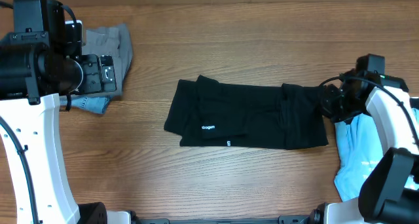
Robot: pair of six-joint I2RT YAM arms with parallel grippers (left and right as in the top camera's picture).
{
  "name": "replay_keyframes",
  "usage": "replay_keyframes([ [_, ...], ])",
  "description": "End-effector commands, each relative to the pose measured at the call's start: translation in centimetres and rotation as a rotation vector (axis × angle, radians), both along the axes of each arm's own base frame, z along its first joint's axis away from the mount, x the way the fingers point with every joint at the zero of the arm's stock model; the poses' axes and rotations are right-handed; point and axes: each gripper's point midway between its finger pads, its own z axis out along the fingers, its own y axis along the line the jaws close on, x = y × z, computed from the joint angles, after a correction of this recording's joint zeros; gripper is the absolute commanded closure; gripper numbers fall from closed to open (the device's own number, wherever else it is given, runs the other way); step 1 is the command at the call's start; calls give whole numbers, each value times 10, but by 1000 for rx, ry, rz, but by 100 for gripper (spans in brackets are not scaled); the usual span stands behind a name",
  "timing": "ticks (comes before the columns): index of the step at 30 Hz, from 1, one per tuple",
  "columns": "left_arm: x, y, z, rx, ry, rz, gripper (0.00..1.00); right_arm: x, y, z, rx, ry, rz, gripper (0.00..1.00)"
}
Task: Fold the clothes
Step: 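Grasp the black shirt's right end with the right gripper, then fold the shirt's right end leftward over the bundle with the right gripper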
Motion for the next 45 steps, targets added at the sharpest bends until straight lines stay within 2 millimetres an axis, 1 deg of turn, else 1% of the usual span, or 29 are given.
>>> replay_keyframes([
  [1, 2, 3, -1, 9, 0, 20, 0, 6, 19, 8, -70, -4, 2, 96],
  [4, 2, 3, -1, 9, 0, 20, 0, 13, 56, 8, -113, -30, 45, 96],
  [10, 2, 3, -1, 9, 0, 20, 0, 18, 111, 8, -151, -77, 82, 96],
  [15, 2, 3, -1, 9, 0, 20, 0, 14, 147, -2, -168, -81, 97, 96],
  [16, 2, 3, -1, 9, 0, 20, 0, 14, 157, -6, -166, -84, 117, 96],
  [18, 2, 3, -1, 9, 0, 21, 0, 12, 169, -13, -158, -72, 109, 96],
  [19, 2, 3, -1, 9, 0, 20, 0, 13, 173, -16, -156, -73, 116, 94],
  [20, 2, 3, -1, 9, 0, 20, 0, 14, 178, -16, -150, -83, 125, 83],
  [22, 2, 3, -1, 9, 0, 20, 0, 14, 181, -14, -145, -92, 133, 68],
  [23, 2, 3, -1, 9, 0, 21, 0, 14, 183, -12, -132, -96, 135, 63],
  [24, 2, 3, -1, 9, 0, 20, 0, 13, 183, -7, -121, -97, 136, 62],
  [27, 2, 3, -1, 9, 0, 20, 0, 9, 172, 11, -117, -113, 115, 61],
  [29, 2, 3, -1, 9, 0, 20, 0, 8, 158, 30, -109, -142, 81, 57],
  [30, 2, 3, -1, 9, 0, 20, 0, 8, 152, 34, -110, -147, 67, 57],
  [32, 2, 3, -1, 9, 0, 21, 0, 12, 145, 35, -110, -150, 44, 75],
  [33, 2, 3, -1, 9, 0, 20, 0, 15, 142, 34, -110, -156, 35, 78],
  [34, 2, 3, -1, 9, 0, 21, 0, 19, 141, 33, -108, -168, 27, 79],
  [35, 2, 3, -1, 9, 0, 20, 0, 26, 143, 31, -100, -193, 24, 85],
  [37, 2, 3, -1, 9, 0, 20, 0, 36, 146, 24, -85, -226, 9, 89],
  [39, 2, 3, -1, 9, 0, 20, 0, 42, 153, 8, -58, -233, -32, 92],
  [40, 2, 3, -1, 9, 0, 21, 0, 47, 158, -7, -41, -231, -60, 93],
  [42, 2, 3, -1, 9, 0, 21, 0, 52, 167, -25, -7, -224, -77, 94],
  [43, 2, 3, -1, 9, 0, 20, 0, 53, 172, -39, 14, -198, -86, 96],
  [45, 2, 3, -1, 9, 0, 21, 0, 55, 174, -57, 21, -164, -112, 96],
])
